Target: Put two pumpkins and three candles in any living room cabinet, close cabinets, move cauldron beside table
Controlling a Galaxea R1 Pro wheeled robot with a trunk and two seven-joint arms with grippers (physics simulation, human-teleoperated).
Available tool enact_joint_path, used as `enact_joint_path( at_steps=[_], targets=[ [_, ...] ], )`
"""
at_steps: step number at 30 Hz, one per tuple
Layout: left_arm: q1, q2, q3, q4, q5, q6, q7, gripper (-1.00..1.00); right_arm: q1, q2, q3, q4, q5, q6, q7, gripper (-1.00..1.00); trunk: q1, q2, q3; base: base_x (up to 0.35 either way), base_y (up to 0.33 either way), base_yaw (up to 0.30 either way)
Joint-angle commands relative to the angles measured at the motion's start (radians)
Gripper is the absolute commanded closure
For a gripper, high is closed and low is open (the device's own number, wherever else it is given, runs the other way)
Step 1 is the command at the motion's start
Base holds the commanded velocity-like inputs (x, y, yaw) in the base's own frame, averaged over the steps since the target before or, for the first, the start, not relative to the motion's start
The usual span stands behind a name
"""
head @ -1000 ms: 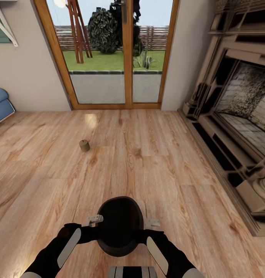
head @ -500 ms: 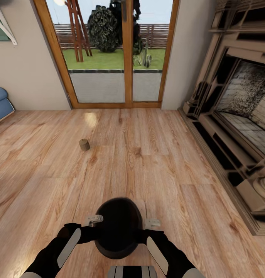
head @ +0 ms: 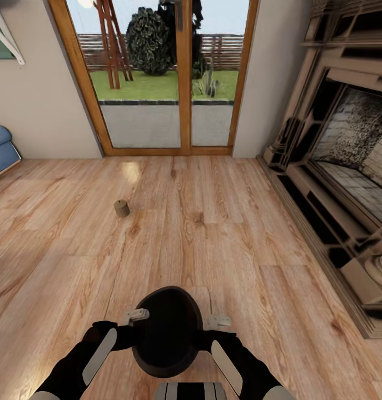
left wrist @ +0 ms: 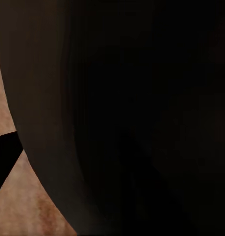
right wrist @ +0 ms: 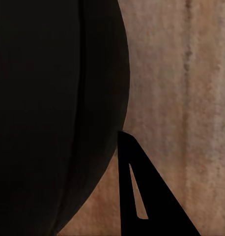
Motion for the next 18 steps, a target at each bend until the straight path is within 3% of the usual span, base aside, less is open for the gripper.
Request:
enact_joint_path(
  at_steps=[1, 18],
  targets=[
    [0.000, 0.002, -0.002, -0.001, -0.011, 0.004, 0.006, 1.00, 0.000, -0.001, 0.004, -0.001, -0.001, 0.005, -0.014, 1.00, 0.000, 0.000, -0.001, 0.000, 0.000, 0.000],
    [0.000, 0.003, -0.001, -0.002, -0.011, 0.004, 0.004, 1.00, 0.000, -0.001, 0.004, -0.001, -0.001, 0.005, -0.014, 1.00, 0.000, 0.000, -0.001, 0.000, 0.000, 0.000]
  ],
)
